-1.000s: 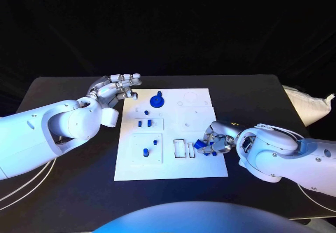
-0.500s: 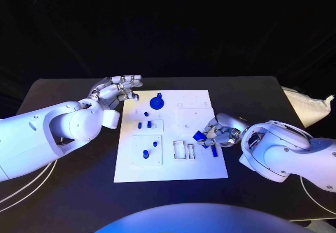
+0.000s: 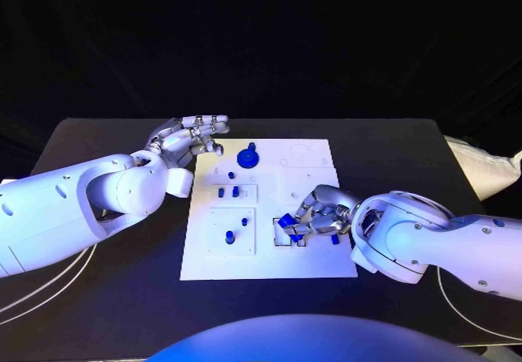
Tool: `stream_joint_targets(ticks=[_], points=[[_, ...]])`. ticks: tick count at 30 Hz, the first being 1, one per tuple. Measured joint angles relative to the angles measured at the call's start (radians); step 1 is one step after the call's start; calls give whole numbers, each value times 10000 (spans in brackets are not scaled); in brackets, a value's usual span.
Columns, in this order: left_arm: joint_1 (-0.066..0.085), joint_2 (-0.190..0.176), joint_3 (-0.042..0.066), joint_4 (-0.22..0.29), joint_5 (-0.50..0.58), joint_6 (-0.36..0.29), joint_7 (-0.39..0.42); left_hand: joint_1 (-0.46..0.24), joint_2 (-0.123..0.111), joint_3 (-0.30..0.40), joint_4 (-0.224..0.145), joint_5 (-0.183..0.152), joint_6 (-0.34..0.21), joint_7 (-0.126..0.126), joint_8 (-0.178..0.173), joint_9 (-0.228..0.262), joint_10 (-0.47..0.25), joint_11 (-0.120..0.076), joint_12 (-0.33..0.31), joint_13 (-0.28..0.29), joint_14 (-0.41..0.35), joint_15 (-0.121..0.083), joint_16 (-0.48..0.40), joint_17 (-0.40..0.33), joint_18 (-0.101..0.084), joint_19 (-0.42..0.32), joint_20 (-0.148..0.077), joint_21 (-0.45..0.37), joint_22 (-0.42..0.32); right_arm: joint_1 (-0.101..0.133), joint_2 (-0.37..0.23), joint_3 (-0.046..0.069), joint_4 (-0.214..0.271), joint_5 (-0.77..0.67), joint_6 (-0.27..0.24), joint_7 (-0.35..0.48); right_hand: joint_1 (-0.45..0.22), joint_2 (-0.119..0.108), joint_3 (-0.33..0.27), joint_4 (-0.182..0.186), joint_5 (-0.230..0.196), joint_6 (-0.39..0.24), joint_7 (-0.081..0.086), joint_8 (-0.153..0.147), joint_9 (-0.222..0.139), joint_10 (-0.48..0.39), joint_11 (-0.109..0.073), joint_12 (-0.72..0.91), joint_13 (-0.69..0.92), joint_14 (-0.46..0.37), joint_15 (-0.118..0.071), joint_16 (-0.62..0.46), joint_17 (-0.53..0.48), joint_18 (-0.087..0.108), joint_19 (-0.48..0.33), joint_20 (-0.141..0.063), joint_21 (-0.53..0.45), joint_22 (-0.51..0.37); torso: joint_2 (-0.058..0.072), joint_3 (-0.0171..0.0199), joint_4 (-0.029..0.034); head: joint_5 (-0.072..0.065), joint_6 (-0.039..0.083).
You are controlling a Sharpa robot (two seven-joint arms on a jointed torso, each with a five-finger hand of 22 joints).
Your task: Assemble the parts on the task board
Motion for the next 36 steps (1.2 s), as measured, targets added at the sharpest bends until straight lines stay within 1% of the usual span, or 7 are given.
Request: stream_joint_targets(ticks=[3, 6, 12, 15, 20, 34, 36], points=[[0, 5, 0, 0, 0, 5, -2, 0, 0, 0, 0, 0, 0, 0, 0, 0, 0, 0, 0, 0, 0, 0, 0, 0, -1, 0, 0, 0, 0, -32, 159, -3, -54, 56, 130, -71, -134, -26, -63, 78, 121, 24, 21, 1, 27, 0, 0, 0, -1, 0, 0, 0, 0, 1, 0, 0, 0, 0, 1, 0, 11, 24, -19], [0, 2, 0, -11, 0, 7, -2, 0, 0, 0, 0, 0, 0, 0, 0, 0, 0, 0, 0, 0, 0, 0, 0, 0, 0, 0, 0, 0, 0, -49, 261, -3, -76, 64, 224, -147, -223, -12, -118, 134, 158, 60, 52, 1, 379, 0, 0, 0, -1, 0, 0, 0, -1, 0, 0, 0, 0, -1, 1, 0, 10, 47, -30], [0, 0, 0, -22, 0, 11, -4, 0, 0, 0, 0, 0, 0, 0, 0, 0, 0, 0, 0, 0, 0, 0, 0, 0, 0, 0, 0, 0, 0, -66, 360, -3, -136, 17, 313, -363, -436, -119, -241, 260, 198, 209, 14, 141, 528, 1, -3, -20, -2, -37, -36, -35, -2, 0, 0, 0, 0, -1, 5, 4, 1, 78, -43], [0, 1, 0, -23, 0, 13, -4, 0, 0, 0, 0, 0, 0, 0, 0, 0, 1, -1, 0, 0, 0, 0, 0, 1, 1, 0, 0, 0, 1, -68, 378, -2, -156, -53, 303, -464, -618, -93, -337, 355, 278, 316, -56, 212, 594, 3, -108, -48, -2, -1, -73, -38, -2, 1, -11, -28, 0, -2, 5, 4, 1, 78, -44], [0, 0, 0, -28, 0, 16, -4, 0, 0, 0, 0, 0, 0, 0, 0, 0, 1, -1, 0, -1, 0, 0, 0, 0, 1, 0, 0, 0, 1, -69, 387, 0, -182, -248, 243, -639, -868, -2, -517, 588, 683, 408, -114, 341, 756, 0, -183, -134, -3, -19, -163, -38, -2, 0, -9, -117, 0, -2, 2, 4, 7, 83, -45], [-1, -10, 0, -37, -1, 24, -6, 0, 0, 0, 0, 0, 0, -1, 36, 0, 2, -2, 60, -1, 0, 0, 0, -10, 0, 0, 0, 0, 1, -71, 380, 1, -203, -738, 257, -940, -999, 51, -615, 682, 673, 530, -167, 488, 954, 1, -253, -406, -5, -17, -232, -76, -4, -1, 14, -164, -1, -4, 3, 10, -6, 64, -49], [-1, -10, 0, -37, -1, 25, -6, 0, 0, 0, 0, 0, -1, -1, 36, 0, 2, -2, 60, -1, -1, 1, 0, -10, 0, 0, 0, 0, 1, -71, 401, 1, -211, -780, 275, -956, -1056, -4, -738, 698, 394, 585, -221, 566, 1033, 1, -254, -462, -5, -17, -232, -76, -4, -1, -18, -196, 0, -4, 4, 10, -3, 55, -52]])
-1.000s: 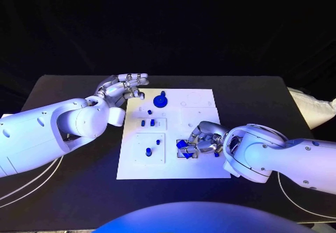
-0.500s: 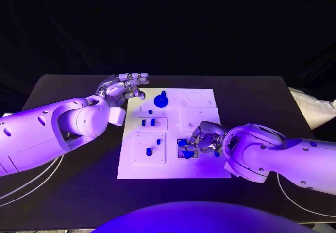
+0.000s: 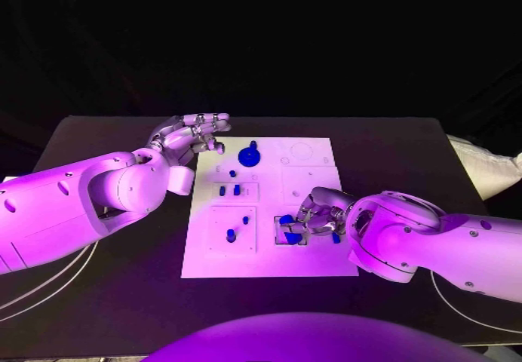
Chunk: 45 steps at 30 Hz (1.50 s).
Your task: Assemble the parts on the task board
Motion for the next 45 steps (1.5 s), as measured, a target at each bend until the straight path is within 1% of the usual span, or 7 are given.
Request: stream_joint_targets(ticks=[6, 10, 19, 23, 33, 41, 45], points=[[0, -6, 0, -1, -1, 2, -2, 0, 0, 0, 0, 0, 0, 0, 0, 0, 0, 0, 0, 0, 0, 0, 0, 1, 0, 0, 0, 0, 0, 0, 44, 0, -30, -107, 79, -20, -637, 27, -571, 12, -2090, 220, -217, 121, 229, -19, -53, -112, -1, -2, -2, -40, -1, -1, 36, -35, -42, -1, 0, -5, 8, 16, -19], [0, -16, 0, -1, -2, 3, -4, 0, 0, 0, 0, 0, 0, 0, 0, 0, 1, -1, 0, 0, 0, 0, 0, 1, 0, 0, 0, 0, 0, 0, 44, 0, -57, -180, 101, -23, -1000, 27, -859, 50, -2674, 194, -191, 194, 337, -20, -53, -112, -1, -2, -2, -40, -1, 0, 36, -35, -42, -1, 1, -7, 8, 36, -22], [0, -35, 0, 9, -3, 3, -7, 0, 0, 0, 0, 0, 0, 0, 0, 0, 1, -1, 0, 0, 0, 0, 0, 1, 0, 0, 0, 0, 1, -1, 39, 0, -54, -310, 121, -15, -1050, -12, -968, -14, -2734, 193, -191, 229, 425, -20, -52, -112, -2, -37, -36, -78, -2, 0, 35, -35, -84, -2, -1, -5, 0, 62, -35], [0, -50, 0, 12, -3, 3, -8, 0, 0, -28, -28, 0, 0, 0, 0, 0, 1, -1, 0, 8, 0, 0, 0, 1, 0, 0, 0, 0, 1, -5, 21, 0, -36, -349, 137, 27, -220, -11, -844, -482, -2540, 155, -230, 254, 523, -20, -52, -110, 1, -1, -72, -78, -2, 1, -1, -71, -84, -2, -1, -2, -2, 76, -35], [0, -57, 0, 20, -3, 5, -11, 0, 0, -28, -28, 0, 0, 0, -1, 0, 2, -2, 0, 7, 0, 0, 0, 2, -1, 0, 0, 0, 1, 20, 63, 67, -37, -504, 243, 303, 1307, -129, -51, -1940, -3628, 97, -252, 319, 673, -17, -121, -56, 115, -23, -90, -78, 3, 0, 36, -107, -84, 6, -1, 0, -4, 93, -53], [0, -56, 0, 12, -3, 5, -27, 0, 0, -28, -28, 0, 0, 0, -1, 0, 13, -13, 0, 6, 0, 0, 0, -8, 0, 0, 0, 0, -8, 7, 166, 94, -140, -698, 267, 423, 1392, -214, 28, -2024, -3550, 54, -265, 312, 674, -1, -138, -138, 112, -38, -104, -78, 5, 1, 36, -107, -84, 5, -2, 0, 2, 128, -54], [-1, -53, -1, 6, -3, 3, -41, 0, 0, -28, -28, 0, 0, 0, -1, 0, 13, -13, 0, 6, 0, 0, 0, -9, 0, 0, 0, 0, -9, -60, 256, 36, -222, -711, 255, 447, 1214, 257, -92, -1693, -2887, 73, -305, 223, 609, 0, -138, -96, 272, -39, -102, -78, 4, 1, 36, -107, -84, 5, -2, 0, 2, 133, -53]])
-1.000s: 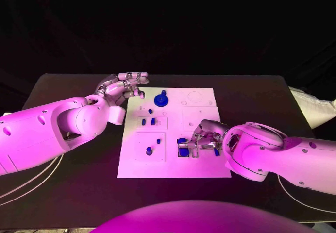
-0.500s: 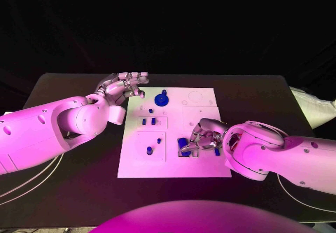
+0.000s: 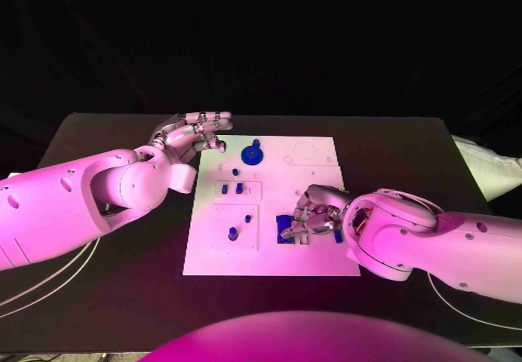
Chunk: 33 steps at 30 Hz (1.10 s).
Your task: Assemble the parts on the task board
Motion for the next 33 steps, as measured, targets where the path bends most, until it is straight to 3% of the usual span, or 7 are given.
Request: stream_joint_targets(ticks=[6, 12, 14, 18, 22, 26, 33], points=[[-1, -4, 0, 0, 0, -3, -19, 0, 0, 0, 0, 0, 0, 0, 0, 0, -22, -22, 0, -1, 0, 0, 0, 0, 1, 0, 0, 0, 0, -42, 44, -16, -51, 87, 7, 4, -337, 336, -203, 376, 601, 106, -53, 10, 55, -2, 1, 62, 222, 0, 0, 0, -1, 0, 0, 0, 0, -1, 1, 0, 0, -5, 0], [-1, -7, 0, 4, 0, -5, -33, 0, 0, 0, 0, 0, 0, 0, 0, 0, -36, -37, 0, -1, 0, 0, 0, 1, 1, 0, 0, 0, 1, -60, 36, -29, -65, 188, -8, 20, -407, 395, -224, 408, 735, 116, -61, 11, 84, -4, 3, 79, 452, 0, 0, 0, -1, 0, 0, 0, 0, -1, -1, -5, 0, -14, 0], [-1, -11, 0, 4, 0, -5, -37, 0, 0, 0, 0, 0, 0, 0, 0, 0, -36, -37, 0, -1, 0, 0, 0, 1, 0, 0, 0, 0, 1, -60, 21, -29, -63, 206, -11, 34, -399, 386, -183, 304, 726, 115, -61, 10, 104, -6, 4, 80, 453, 7, -6, 0, -1, 0, 0, 0, 0, -2, -1, -4, 0, -15, 1], [-1, -19, 0, 4, 0, -5, -41, 0, 0, 0, 0, 0, 0, 0, -1, 0, -36, -37, 0, -2, 0, 0, 0, 1, -1, 0, 0, 0, 1, -64, -72, -30, -16, 214, -34, 84, -96, 113, -75, -30, 374, 115, -62, 10, 115, -5, -3, 80, 452, 41, -40, 0, -2, 0, -36, -36, 0, -2, -3, -1, 0, -16, 1], [-1, -24, 0, 4, 0, -6, -43, 0, 0, 0, 0, 0, 0, 0, -1, 0, -36, -37, 0, -2, 0, 0, 0, 1, -1, 0, 0, 0, 1, -64, -311, -28, 93, 213, -146, 220, 116, -18, 38, -245, 245, 96, -43, -16, 100, -30, -31, 77, 452, 42, -39, 0, -2, 0, -36, -36, 0, -3, -4, 0, -5, -14, 1], [-1, -38, -1, 5, 0, -6, -45, 0, 0, 0, 0, 0, 0, 0, -1, 0, -36, -37, 0, -2, 0, 1, 0, 2, 0, 0, 0, 0, 1, -18, -796, 24, 326, 270, -363, 494, 128, -30, 38, -245, 573, -170, 113, -350, -56, -15, -16, -40, 454, 43, -37, 0, -3, 1, -36, -36, 0, -3, -8, 0, -6, -45, 1], [-1, -102, -1, 31, 0, -6, -45, 0, 0, 1, 0, 0, 0, 0, -1, 0, -35, -37, 0, -3, 0, 0, 0, 2, 0, 0, 0, 0, 1, 254, -1734, 99, 638, 468, -553, 748, 124, -26, 66, -273, 864, -170, 114, -557, -186, 18, 19, -149, 510, 58, -20, 0, -4, 0, -36, -35, 0, -4, -3, -5, -35, -161, 1]])
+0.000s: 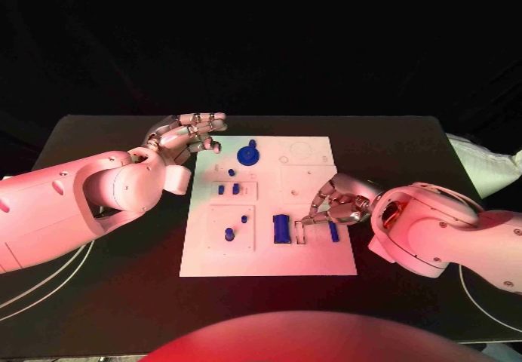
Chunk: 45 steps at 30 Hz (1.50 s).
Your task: Assemble the parts on the task board
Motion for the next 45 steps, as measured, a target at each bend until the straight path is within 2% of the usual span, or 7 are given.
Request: stream_joint_targets(ticks=[3, 6, 13, 17, 25, 32, 45], points=[[0, -41, 0, 28, -3, 0, 0, 0, 0, 0, 0, 0, 0, 0, 0, 0, 0, 0, 0, 0, 0, 0, 0, 0, 1, 0, 0, 0, 0, 40, -396, 1, -48, -44, 3, 37, -68, 68, 28, 28, 252, 55, 55, -56, -40, -1, 1, -10, 0, -38, 39, 0, 0, 0, 0, 0, 0, 0, 8, -6, -23, -58, 16], [0, -95, 0, 35, -10, -2, 4, 0, 0, 0, 0, 0, 0, 0, 0, 0, -20, 20, 0, 0, 0, 0, 0, -10, 0, 0, 0, 0, 1, 50, -684, -3, -125, -234, 33, 58, -81, 81, 32, 32, 298, 56, 56, -105, -43, -1, 1, -27, 0, -37, 40, 0, -1, 0, 0, 0, 0, 0, 24, -7, -58, -103, 31], [0, -102, 0, 32, -74, -5, 15, 0, 0, 0, 0, 0, -1, 0, 0, 0, -36, 36, 0, -1, 0, 0, 0, -10, 0, 0, 0, 0, 1, -116, -748, -72, -296, -910, 299, 72, -134, 134, 30, 34, 298, 56, 56, -210, -87, -37, 39, -42, 1, -37, 41, -78, -1, 0, 38, 38, -108, -1, 42, 11, -130, -204, 63], [0, -89, 0, 34, -136, -4, 19, 0, 0, 0, 0, 0, -1, 0, 0, 0, -36, 35, 0, -1, 0, 0, 0, -10, 0, 0, 0, 0, 1, -269, -638, -115, -403, -1243, 456, 20, -199, 199, 37, 126, 314, 56, 56, -308, -124, -4, 73, -101, 217, -35, 43, -78, -2, 0, 34, 41, -154, -1, 43, 18, -130, -231, 67], [0, -93, -1, 35, -224, -1, 22, 0, 0, 0, 0, 0, -1, 0, 0, 0, -35, 35, 0, -1, 0, 0, 0, -9, 0, 0, 0, 0, 1, -364, -595, -148, -580, -1620, 800, -387, -296, 289, -118, 394, 359, 125, 125, -416, -151, -39, 109, -122, 379, -39, 111, -177, -2, 0, -1, 77, -205, -2, 43, 10, -119, -221, 30], [0, -100, -2, 34, -266, 0, 23, 0, 0, 0, 0, 0, -1, -1, 0, 0, -35, 35, 0, -1, 0, 0, 0, -9, 1, 0, 0, 0, 1, -405, -547, -156, -615, -1775, 1159, -663, -562, 47, -223, 502, 492, 128, 128, -454, -146, -37, 111, -695, 381, -39, 111, -177, 5, 0, 35, 112, -205, -3, 45, 12, -129, -181, 19], [0, -126, -2, 23, -332, 1, 23, 0, 0, 0, 0, 0, -1, 0, 0, 0, -34, 34, 0, -2, 0, 0, 0, -8, 0, 0, 0, 0, 1, -541, -261, -127, -517, -2128, 1343, -737, -573, 37, -251, 529, 492, 184, 115, -482, -134, -37, 111, -811, 789, -39, 111, -177, 4, 0, 35, 112, -205, 5, 43, 11, -130, -112, 1]])
